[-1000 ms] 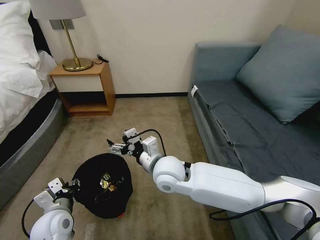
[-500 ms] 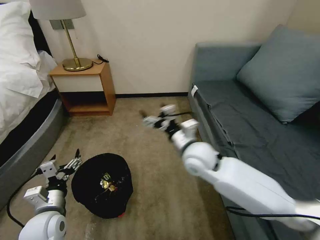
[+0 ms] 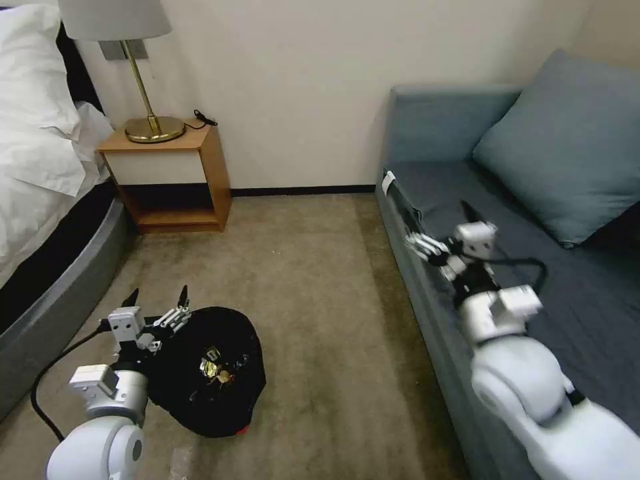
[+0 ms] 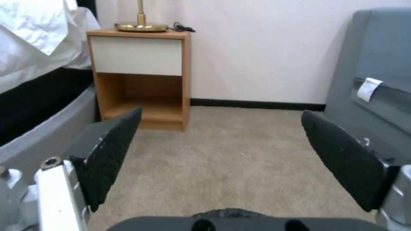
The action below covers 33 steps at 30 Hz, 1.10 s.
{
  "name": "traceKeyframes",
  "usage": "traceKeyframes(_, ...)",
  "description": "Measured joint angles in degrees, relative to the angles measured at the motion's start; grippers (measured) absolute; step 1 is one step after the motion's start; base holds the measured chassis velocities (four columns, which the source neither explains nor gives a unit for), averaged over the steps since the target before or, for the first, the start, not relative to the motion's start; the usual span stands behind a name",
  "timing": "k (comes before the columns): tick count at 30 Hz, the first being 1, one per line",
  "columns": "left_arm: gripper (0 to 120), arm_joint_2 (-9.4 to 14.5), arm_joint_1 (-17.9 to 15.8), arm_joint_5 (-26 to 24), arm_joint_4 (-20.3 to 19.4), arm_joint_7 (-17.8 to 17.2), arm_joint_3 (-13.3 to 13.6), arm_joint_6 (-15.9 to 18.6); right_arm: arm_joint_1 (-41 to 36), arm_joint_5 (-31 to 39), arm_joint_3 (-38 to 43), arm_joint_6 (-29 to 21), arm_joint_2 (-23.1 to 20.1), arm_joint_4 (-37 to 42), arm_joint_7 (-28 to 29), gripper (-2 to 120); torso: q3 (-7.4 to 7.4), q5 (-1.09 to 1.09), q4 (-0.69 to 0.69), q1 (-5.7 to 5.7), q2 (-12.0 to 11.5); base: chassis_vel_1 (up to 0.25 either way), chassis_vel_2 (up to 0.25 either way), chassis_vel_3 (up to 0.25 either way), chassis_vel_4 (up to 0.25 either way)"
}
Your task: Pick up the trash bin, then pick up the garbage on the floor and place it into the trash bin.
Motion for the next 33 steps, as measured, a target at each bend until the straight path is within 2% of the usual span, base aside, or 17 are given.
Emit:
traceKeyframes(4, 100, 0.06, 0.15, 0.42, 0.16, 0.24, 0.50, -0.05, -6.98, -8.22, 1.30, -0.63, 10.52, 1.52, -0.03, 100, 0.00, 0.00, 0.01, 0.00, 0.00, 0.000, 0.000, 0.000, 0.000)
traceKeyframes(5, 100, 0.06, 0.15, 0.42, 0.16, 0.24, 0.50, -0.05, -6.98, -8.22, 1.30, -0.63, 10.52, 1.52, -0.03, 100, 0.00, 0.00, 0.01, 0.00, 0.00, 0.000, 0.000, 0.000, 0.000)
traceKeyframes(7, 100, 0.18, 0.05, 0.73, 0.68, 0.48, 0.95, -0.14, -8.49, -10.09, 0.56, -0.36, 14.63, 1.48, -0.16, 100, 0.01, -0.02, 0.01, 0.00, 0.00, 0.000, 0.000, 0.000, 0.000)
traceKeyframes(9, 100, 0.19, -0.20, 1.09, 1.15, 0.57, 1.41, -0.30, -8.84, -10.80, -0.10, -0.03, 16.73, 0.95, -0.26, 100, 0.01, -0.02, 0.02, 0.00, 0.00, 0.000, 0.000, 0.000, 0.000)
traceKeyframes(17, 100, -0.44, -1.09, 2.08, 2.36, 0.59, 2.38, -0.35, -8.59, -11.07, -1.46, 2.23, 19.25, -1.22, -1.99, 100, 0.01, -0.01, 0.02, 0.00, 0.00, 0.000, 0.000, 0.000, 0.000)
traceKeyframes(22, 100, -1.18, -0.96, 3.09, 2.37, 0.62, 3.01, -0.55, -9.21, -11.24, -2.22, 2.41, 19.79, -1.25, -2.74, 100, 0.01, -0.01, 0.02, 0.00, 0.00, 0.000, 0.000, 0.000, 0.000)
traceKeyframes(33, 100, -1.25, -0.75, 3.50, 2.54, 0.55, 3.01, -0.64, -9.49, -11.74, -2.75, 2.58, 20.48, -1.64, -2.96, 100, 0.01, -0.01, 0.02, 0.00, 0.00, 0.000, 0.000, 0.000, 0.000)
